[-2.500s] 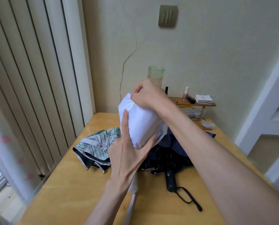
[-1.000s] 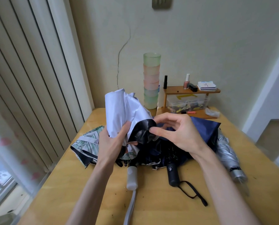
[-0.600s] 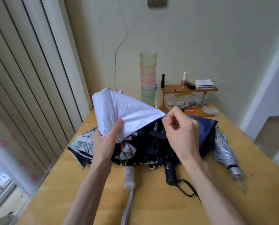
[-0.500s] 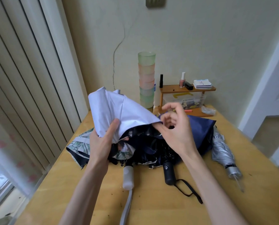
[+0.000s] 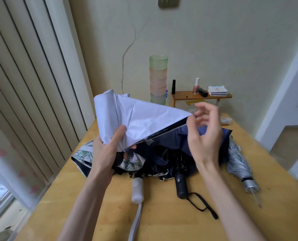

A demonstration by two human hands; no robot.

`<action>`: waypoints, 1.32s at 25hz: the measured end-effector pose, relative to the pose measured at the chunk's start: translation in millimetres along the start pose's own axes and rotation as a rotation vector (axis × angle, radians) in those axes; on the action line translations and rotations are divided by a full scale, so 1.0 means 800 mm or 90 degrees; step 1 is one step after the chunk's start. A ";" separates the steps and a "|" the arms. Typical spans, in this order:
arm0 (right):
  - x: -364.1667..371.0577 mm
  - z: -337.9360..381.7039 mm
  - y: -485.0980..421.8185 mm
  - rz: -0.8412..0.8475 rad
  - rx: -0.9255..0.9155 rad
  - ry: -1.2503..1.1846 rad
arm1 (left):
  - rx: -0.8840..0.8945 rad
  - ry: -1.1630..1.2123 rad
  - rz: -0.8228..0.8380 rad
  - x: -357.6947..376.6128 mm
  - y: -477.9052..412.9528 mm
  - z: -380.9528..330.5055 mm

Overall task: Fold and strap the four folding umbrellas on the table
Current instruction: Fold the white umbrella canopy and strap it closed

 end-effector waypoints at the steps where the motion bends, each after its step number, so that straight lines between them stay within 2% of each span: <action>1: -0.001 -0.002 -0.004 0.136 0.106 -0.123 | 0.008 -0.001 0.003 -0.001 -0.001 0.000; 2: -0.001 -0.004 -0.006 0.252 0.167 -0.190 | 0.013 0.003 0.005 -0.003 -0.002 0.000; 3: 0.000 -0.008 -0.006 0.340 0.170 -0.196 | 0.014 0.009 0.006 -0.003 -0.002 0.001; 4: 0.003 -0.012 -0.003 0.376 0.147 -0.179 | 0.011 0.014 0.008 -0.003 -0.002 0.002; 9: 0.015 -0.010 0.001 0.230 0.158 -0.136 | 0.011 -0.007 0.024 0.000 0.003 0.001; 13: 0.007 -0.015 0.004 0.094 0.119 -0.011 | 0.015 -0.025 0.034 -0.001 0.001 0.004; 15: 0.006 -0.016 0.007 0.067 0.103 0.034 | 0.012 -0.033 0.031 -0.003 -0.003 0.010; 16: 0.007 -0.017 0.006 0.105 0.096 0.039 | 0.009 -0.048 0.026 -0.003 -0.005 0.012; 19: 0.003 -0.019 -0.002 0.339 0.084 0.008 | 0.006 -0.057 0.003 -0.003 -0.004 0.013; 20: 0.001 -0.020 -0.005 0.355 0.073 0.004 | 0.003 -0.058 -0.006 -0.004 -0.004 0.010; 23: -0.004 -0.024 -0.010 0.245 0.042 -0.007 | 0.009 -0.071 0.002 -0.007 -0.003 0.009; 25: -0.001 -0.023 -0.008 0.220 0.025 -0.004 | 0.006 -0.089 0.009 -0.007 -0.003 0.009; 27: 0.000 -0.022 -0.004 0.156 -0.039 0.066 | 0.010 -0.106 0.022 -0.007 -0.003 0.010; 29: -0.004 -0.021 0.003 0.021 -0.121 0.207 | 0.010 -0.108 0.045 -0.008 -0.002 0.012; 31: -0.010 -0.020 0.007 -0.087 -0.134 0.293 | 0.011 -0.099 0.068 -0.007 0.000 0.014; 33: -0.010 -0.026 0.010 -0.115 -0.119 0.284 | 0.012 -0.085 0.076 -0.003 0.002 0.017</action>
Point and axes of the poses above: each hand's wrist, its own y-axis away from the middle knuckle, its own x-axis out of the palm, z = x × y, the point moved 1 cm from there along -y, towards the middle knuckle, and after that the axes turned 6 degrees about y, right-handed, at the moved point
